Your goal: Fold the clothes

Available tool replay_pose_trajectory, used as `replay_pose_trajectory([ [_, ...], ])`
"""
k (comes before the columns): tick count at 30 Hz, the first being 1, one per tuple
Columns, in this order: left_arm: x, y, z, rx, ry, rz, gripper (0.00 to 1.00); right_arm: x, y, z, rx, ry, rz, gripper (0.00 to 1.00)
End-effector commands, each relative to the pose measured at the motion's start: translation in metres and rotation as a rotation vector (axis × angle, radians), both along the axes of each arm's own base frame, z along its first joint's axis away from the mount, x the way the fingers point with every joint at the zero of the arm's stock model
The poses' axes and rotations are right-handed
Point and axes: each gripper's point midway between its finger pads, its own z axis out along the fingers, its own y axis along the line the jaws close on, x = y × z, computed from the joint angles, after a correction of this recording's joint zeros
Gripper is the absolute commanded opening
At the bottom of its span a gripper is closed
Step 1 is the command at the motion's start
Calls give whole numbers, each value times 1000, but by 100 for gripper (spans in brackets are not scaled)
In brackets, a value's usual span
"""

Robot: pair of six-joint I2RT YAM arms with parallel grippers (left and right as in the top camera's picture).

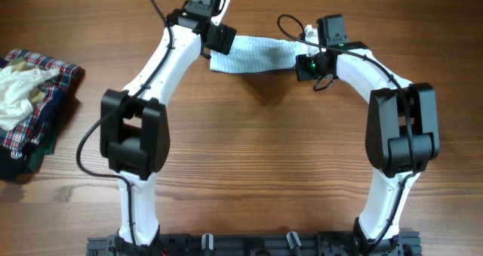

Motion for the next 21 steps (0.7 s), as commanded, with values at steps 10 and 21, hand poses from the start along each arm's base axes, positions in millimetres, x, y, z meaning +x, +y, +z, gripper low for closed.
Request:
replay_pose_trajectory([
  [10, 7, -51, -14, -388, 64, 60, 4, 37, 14, 103, 79, -265, 18, 4],
  [21, 20, -55, -83, -375, 98, 68, 5, 40, 8, 4, -1, -149, 54, 4],
])
